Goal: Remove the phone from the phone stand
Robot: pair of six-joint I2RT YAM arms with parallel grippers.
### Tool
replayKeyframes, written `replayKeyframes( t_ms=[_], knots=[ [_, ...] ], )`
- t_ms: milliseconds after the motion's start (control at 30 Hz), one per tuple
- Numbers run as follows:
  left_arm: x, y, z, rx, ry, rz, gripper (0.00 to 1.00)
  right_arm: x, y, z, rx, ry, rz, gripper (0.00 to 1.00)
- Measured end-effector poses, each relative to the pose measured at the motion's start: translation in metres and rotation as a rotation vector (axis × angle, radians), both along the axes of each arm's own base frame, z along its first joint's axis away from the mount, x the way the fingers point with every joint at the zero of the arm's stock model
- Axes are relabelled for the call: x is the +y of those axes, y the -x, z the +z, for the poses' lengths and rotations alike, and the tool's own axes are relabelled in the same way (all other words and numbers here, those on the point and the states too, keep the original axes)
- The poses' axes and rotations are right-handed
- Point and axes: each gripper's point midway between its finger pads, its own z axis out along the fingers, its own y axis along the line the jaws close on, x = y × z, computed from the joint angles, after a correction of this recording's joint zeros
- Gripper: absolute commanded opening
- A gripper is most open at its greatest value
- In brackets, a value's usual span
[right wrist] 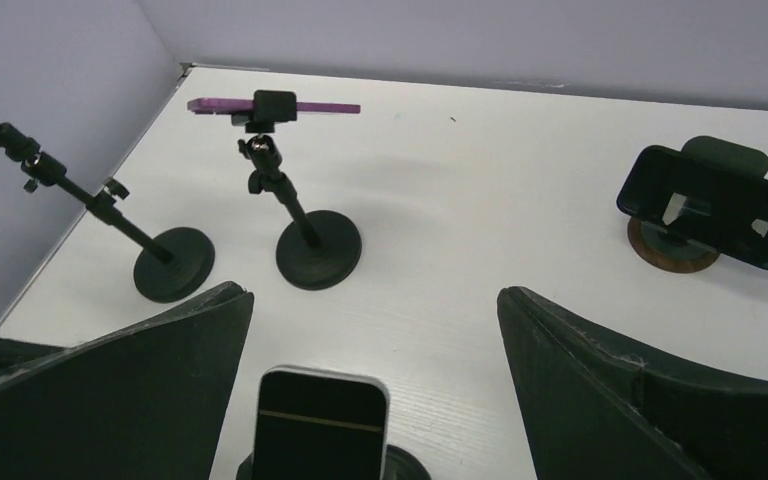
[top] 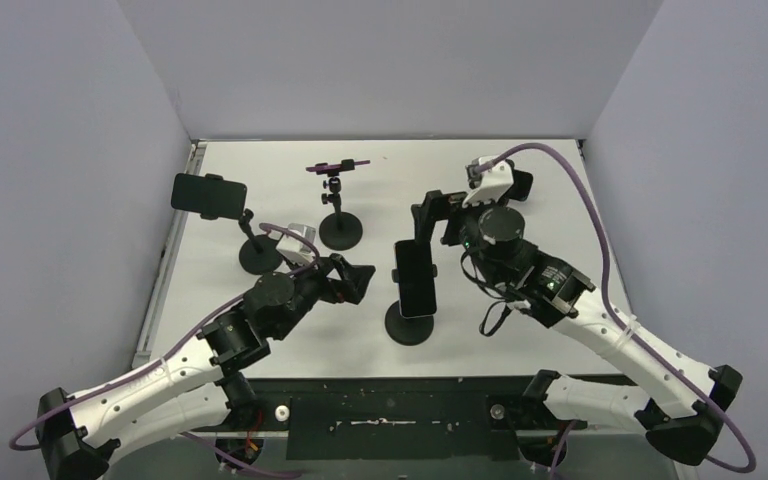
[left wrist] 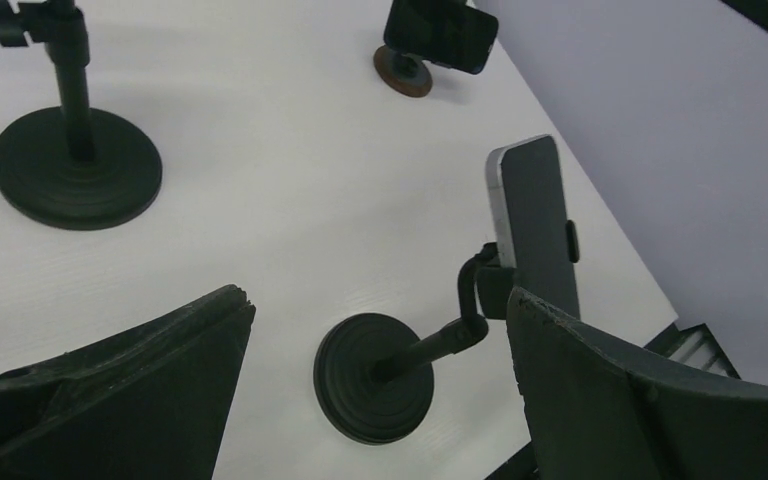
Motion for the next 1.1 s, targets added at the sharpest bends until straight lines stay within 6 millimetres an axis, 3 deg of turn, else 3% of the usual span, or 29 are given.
replayKeyframes(
  t_ms=[200, 300, 400, 533, 700, 867, 1100],
  knots=[
    [-0.021, 0.005, 0.047, -0.047, 0.056, -0.105, 0.97, -0.032, -0.034, 0.002, 0.039, -0.088, 0.001, 1.00],
    [-0.036, 0.005, 0.069, -0.057, 0.085, -0.174, 0.96, -0.029, -0.023, -0.001, 0.046, -0.108, 0.077, 1.00],
    [-0.051, 0.003, 0.077, -0.048, 0.110, -0.251, 0.95, -0.030, 0.008, -0.018, 0.059, -0.116, 0.179, 1.00],
    [-0.062, -0.011, 0.070, 0.011, 0.152, -0.327, 0.90, -0.034, 0.043, -0.025, 0.048, -0.150, 0.274, 0.98],
    [-0.063, -0.027, 0.059, 0.096, 0.218, -0.377, 0.85, -0.034, 0.068, -0.042, 0.065, -0.213, 0.346, 0.97],
    [-0.074, -0.022, 0.058, 0.132, 0.256, -0.465, 0.78, -0.025, 0.072, -0.066, 0.161, -0.205, 0.378, 0.97],
    [-0.088, -0.017, 0.032, 0.227, 0.240, -0.541, 0.76, -0.018, 0.078, -0.097, 0.274, -0.205, 0.398, 0.97]
  ],
)
